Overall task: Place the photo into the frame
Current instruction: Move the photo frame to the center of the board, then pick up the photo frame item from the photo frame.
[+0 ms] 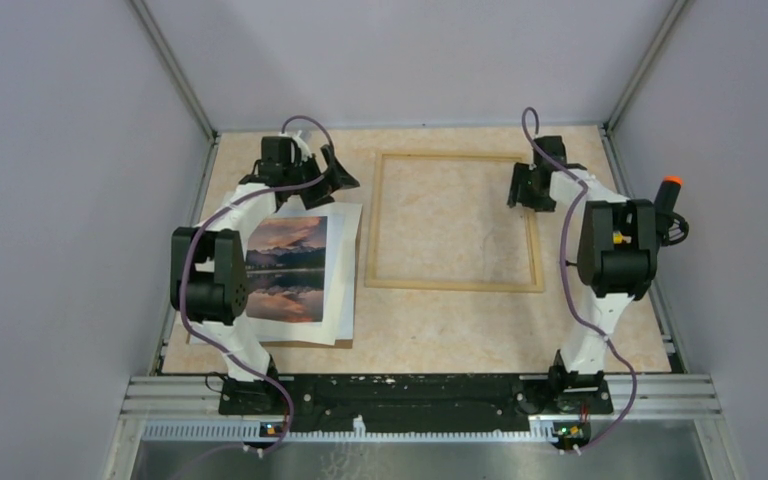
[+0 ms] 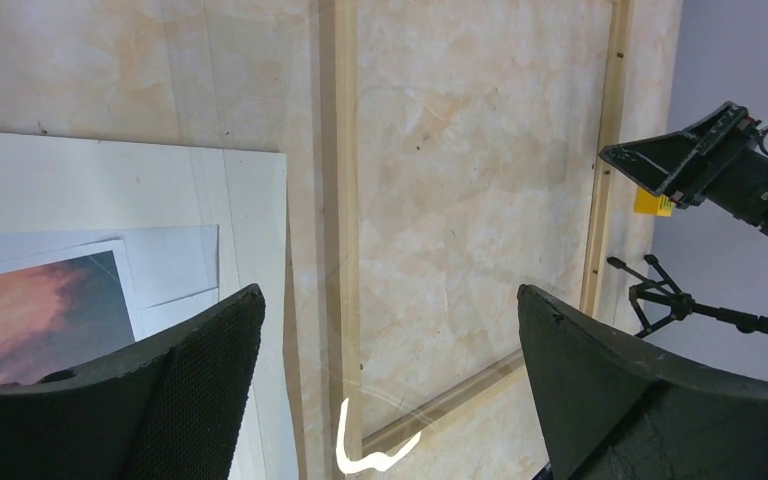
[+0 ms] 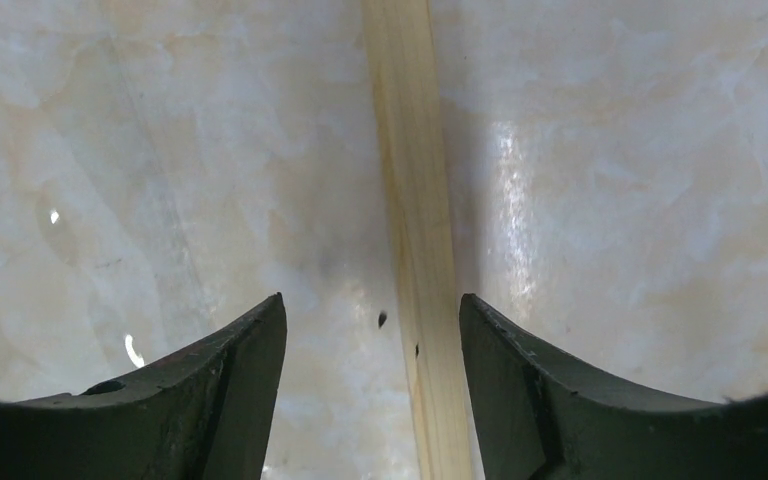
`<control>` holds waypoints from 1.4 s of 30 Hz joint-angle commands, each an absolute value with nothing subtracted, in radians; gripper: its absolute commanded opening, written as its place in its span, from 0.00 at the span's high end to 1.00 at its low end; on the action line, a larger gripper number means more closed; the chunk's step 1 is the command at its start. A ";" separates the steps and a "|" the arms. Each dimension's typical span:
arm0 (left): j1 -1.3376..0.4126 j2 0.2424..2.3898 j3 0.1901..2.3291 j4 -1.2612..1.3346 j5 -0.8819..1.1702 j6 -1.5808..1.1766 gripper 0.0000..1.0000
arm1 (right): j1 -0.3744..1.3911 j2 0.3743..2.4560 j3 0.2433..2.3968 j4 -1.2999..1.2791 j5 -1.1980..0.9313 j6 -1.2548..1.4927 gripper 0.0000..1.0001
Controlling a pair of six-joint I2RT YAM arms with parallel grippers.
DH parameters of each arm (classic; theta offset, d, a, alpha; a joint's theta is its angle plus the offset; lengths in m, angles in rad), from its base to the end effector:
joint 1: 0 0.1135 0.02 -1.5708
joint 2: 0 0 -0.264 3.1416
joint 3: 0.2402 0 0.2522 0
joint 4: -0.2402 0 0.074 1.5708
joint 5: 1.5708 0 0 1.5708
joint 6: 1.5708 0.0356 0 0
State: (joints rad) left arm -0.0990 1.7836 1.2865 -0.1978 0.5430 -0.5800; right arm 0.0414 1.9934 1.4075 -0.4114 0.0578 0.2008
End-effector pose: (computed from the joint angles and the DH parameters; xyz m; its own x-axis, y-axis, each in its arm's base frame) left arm 0.3962 -0.0578 0.2406 -0.7958 -0.3925 -0.4612 0.0520 0.7145 -0.6977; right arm 0.4247 0.0155 0.1768 -0.8244 0.1651 -0.5414 0.1576 0.9856 0.0607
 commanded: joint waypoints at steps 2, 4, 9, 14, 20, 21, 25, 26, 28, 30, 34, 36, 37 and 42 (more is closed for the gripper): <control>-0.096 1.847 1.325 -0.208 0.580 -0.536 0.02 | 0.073 1.835 1.346 -0.366 0.012 0.254 0.36; -0.096 1.861 1.306 -0.185 0.595 -0.544 0.02 | 0.074 1.830 1.334 -0.353 -0.025 0.268 0.37; -0.097 1.868 1.269 -0.158 0.571 -0.538 0.06 | 0.074 1.835 1.302 -0.264 -0.149 0.278 0.37; -0.099 1.865 1.259 -0.164 0.565 -0.513 0.25 | 0.074 1.895 1.289 -0.141 -0.317 0.327 0.39; -0.097 1.894 1.238 -0.177 0.541 -0.514 0.21 | 0.072 1.932 1.296 -0.113 -0.345 0.345 0.40; -0.097 1.901 1.238 -0.172 0.546 -0.518 0.20 | 0.072 1.937 1.295 -0.108 -0.348 0.350 0.40; -0.096 1.943 1.256 -0.174 0.591 -0.523 0.19 | 0.067 1.952 1.285 -0.096 -0.354 0.360 0.40; -0.094 1.955 1.255 -0.165 0.609 -0.531 0.18 | 0.063 1.957 1.284 -0.090 -0.367 0.369 0.40; -0.086 1.976 1.252 -0.143 0.646 -0.549 0.16 | 0.043 1.972 1.281 -0.068 -0.434 0.409 0.40; -0.073 1.991 1.238 -0.099 0.719 -0.584 0.17 | 0.020 1.984 1.257 -0.012 -0.517 0.465 0.40; -0.051 1.997 1.183 0.030 0.821 -0.663 0.26 | 0.015 2.004 1.251 0.046 -0.565 0.491 0.39; -0.050 2.015 1.176 0.046 0.845 -0.678 0.31 | 0.014 2.014 1.254 0.047 -0.571 0.494 0.39; -0.050 2.024 1.175 0.054 0.855 -0.688 0.33 | 0.015 2.015 1.253 0.049 -0.572 0.495 0.39; -0.046 2.034 1.165 0.085 0.869 -0.700 0.44 | 0.014 2.018 1.251 0.051 -0.570 0.491 0.39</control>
